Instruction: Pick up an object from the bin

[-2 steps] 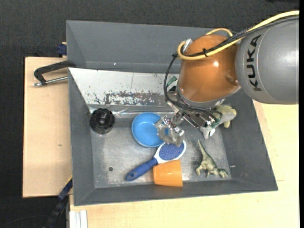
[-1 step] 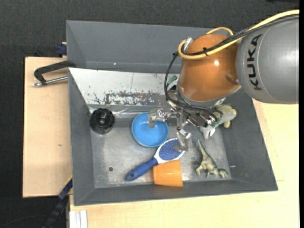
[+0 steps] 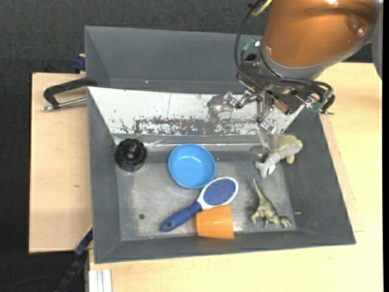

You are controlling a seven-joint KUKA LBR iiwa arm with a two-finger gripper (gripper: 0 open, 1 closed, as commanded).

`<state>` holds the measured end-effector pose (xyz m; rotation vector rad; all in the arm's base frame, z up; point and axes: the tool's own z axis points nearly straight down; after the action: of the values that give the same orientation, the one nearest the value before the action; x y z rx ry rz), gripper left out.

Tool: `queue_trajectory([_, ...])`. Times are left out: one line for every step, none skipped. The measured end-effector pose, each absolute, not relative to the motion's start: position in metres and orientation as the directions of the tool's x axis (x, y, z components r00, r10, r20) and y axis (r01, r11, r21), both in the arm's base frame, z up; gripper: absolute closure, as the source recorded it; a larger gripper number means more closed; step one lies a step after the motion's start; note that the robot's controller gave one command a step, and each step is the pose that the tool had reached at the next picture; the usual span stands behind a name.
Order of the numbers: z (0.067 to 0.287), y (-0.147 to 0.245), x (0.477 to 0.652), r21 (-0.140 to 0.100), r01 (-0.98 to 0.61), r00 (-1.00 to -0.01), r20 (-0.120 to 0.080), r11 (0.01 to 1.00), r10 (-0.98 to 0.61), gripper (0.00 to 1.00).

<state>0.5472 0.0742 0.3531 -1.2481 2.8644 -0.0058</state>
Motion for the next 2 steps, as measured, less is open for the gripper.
queue_trajectory([0.258, 0.127, 0.523, 0.004, -0.573, -0.82, 0.002, 0.82, -0.573, 0.0])
queue_trajectory([0.138, 0.106, 0.561, 0.003, -0.509, -0.861, 0.004, 0.861, -0.509, 0.0])
